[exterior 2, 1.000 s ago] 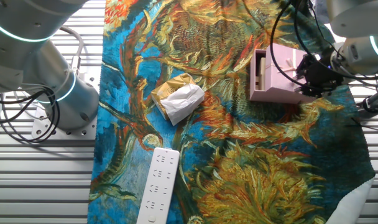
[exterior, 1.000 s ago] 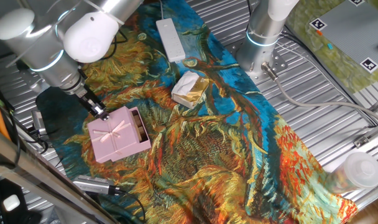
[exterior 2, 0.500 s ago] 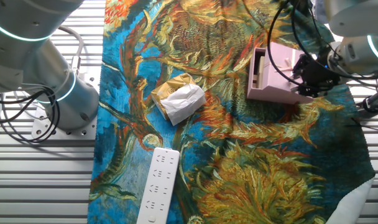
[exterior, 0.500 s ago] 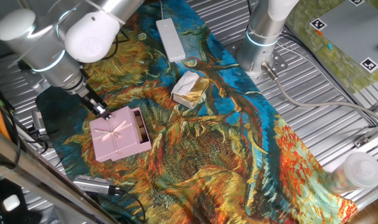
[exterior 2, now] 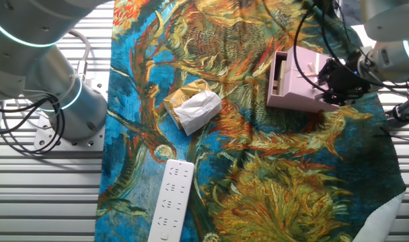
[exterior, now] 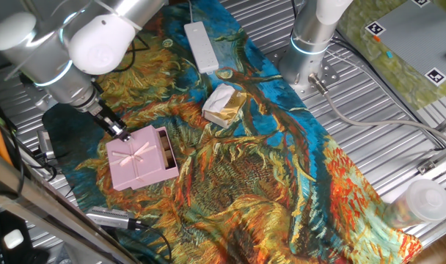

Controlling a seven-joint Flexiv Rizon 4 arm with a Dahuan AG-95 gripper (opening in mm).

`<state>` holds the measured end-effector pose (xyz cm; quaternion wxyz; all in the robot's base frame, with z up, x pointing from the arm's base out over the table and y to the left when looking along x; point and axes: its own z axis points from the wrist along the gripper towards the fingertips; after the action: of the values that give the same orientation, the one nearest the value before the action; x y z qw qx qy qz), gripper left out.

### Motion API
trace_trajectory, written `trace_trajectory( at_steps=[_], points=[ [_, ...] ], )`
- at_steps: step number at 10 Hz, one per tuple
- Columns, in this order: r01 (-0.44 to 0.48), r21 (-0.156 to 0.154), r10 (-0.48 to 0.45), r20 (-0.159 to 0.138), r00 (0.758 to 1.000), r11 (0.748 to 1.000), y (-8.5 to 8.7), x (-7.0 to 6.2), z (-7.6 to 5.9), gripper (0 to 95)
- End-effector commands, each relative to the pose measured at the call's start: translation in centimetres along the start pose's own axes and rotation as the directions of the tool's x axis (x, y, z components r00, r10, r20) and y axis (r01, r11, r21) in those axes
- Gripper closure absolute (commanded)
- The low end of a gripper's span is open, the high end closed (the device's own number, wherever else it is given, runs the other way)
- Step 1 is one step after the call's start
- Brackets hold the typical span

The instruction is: Slide the outer casing onto the gift box

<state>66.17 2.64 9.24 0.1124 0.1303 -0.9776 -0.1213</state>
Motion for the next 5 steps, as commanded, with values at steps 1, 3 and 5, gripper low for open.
trace_trajectory(
  at_steps=[1,3,5],
  points=[
    [0.039,0.031,-0.039,0.003,0.999,0.999,0.11,0.14,-0.56,76.0],
    [0.046,0.034,-0.046,0.002,0.999,0.998,0.05,-0.13,-0.75,76.0],
    [0.048,0.034,-0.048,0.006,0.999,0.998,-0.04,-0.52,-0.92,76.0]
  ],
)
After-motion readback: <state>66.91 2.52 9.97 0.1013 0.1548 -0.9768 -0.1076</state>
